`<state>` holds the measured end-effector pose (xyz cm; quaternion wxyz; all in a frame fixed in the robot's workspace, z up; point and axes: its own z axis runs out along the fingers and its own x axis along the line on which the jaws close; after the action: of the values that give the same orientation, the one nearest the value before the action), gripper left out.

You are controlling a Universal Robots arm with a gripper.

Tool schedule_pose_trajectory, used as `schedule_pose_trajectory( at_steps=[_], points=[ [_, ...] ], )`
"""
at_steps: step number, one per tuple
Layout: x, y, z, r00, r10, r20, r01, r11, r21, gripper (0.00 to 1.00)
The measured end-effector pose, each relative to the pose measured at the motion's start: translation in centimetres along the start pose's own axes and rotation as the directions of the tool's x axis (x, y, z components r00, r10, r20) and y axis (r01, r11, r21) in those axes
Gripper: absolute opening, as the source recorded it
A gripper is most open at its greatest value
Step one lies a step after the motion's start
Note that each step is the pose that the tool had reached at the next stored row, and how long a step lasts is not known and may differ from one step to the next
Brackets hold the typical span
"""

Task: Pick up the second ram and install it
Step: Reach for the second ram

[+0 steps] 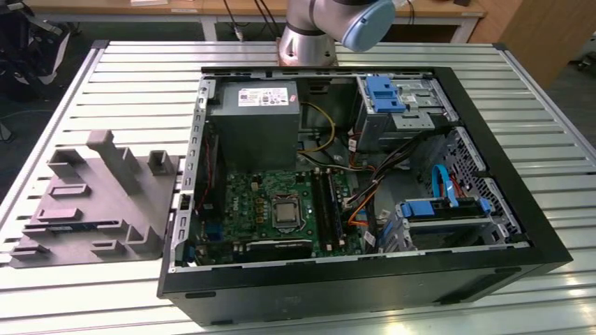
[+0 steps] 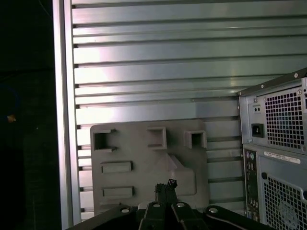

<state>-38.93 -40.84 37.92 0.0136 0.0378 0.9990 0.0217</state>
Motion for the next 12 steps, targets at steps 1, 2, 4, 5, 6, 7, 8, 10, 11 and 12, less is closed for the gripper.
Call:
schedule_pose_trajectory(
  at_steps=[1,2,4,5,6,7,8,10,11,12],
  points=[
    [0.01,0.00,0.00,1.0000,0.000,0.0000,0.000,1.0000,0.0000,0.11],
    [0.01,0.00,0.00,1.0000,0.000,0.0000,0.000,1.0000,0.0000,0.11],
    [0.02,0.00,0.00,1.0000,0.000,0.0000,0.000,1.0000,0.0000,0.11],
    [0.03,-0.02,0.02,1.0000,0.000,0.0001,0.000,1.0000,-0.0001,0.11],
    [0.03,-0.05,0.05,1.0000,0.000,0.0001,0.000,1.0000,-0.0002,0.11],
    [0.02,-0.09,0.07,1.0000,0.000,0.0000,0.000,1.0000,-0.0001,0.11],
    [0.02,-0.16,0.09,1.0000,0.000,-0.0002,0.000,1.0000,0.0002,0.11],
    [0.00,-0.33,0.17,1.0000,0.000,0.0000,0.000,1.0000,0.0000,0.11],
    [-0.01,-0.45,0.20,1.0000,0.000,0.0000,0.000,1.0000,0.0000,0.11],
    [-0.02,-0.59,0.24,1.0000,0.000,0.0000,0.000,1.0000,0.0000,0.11]
  ],
)
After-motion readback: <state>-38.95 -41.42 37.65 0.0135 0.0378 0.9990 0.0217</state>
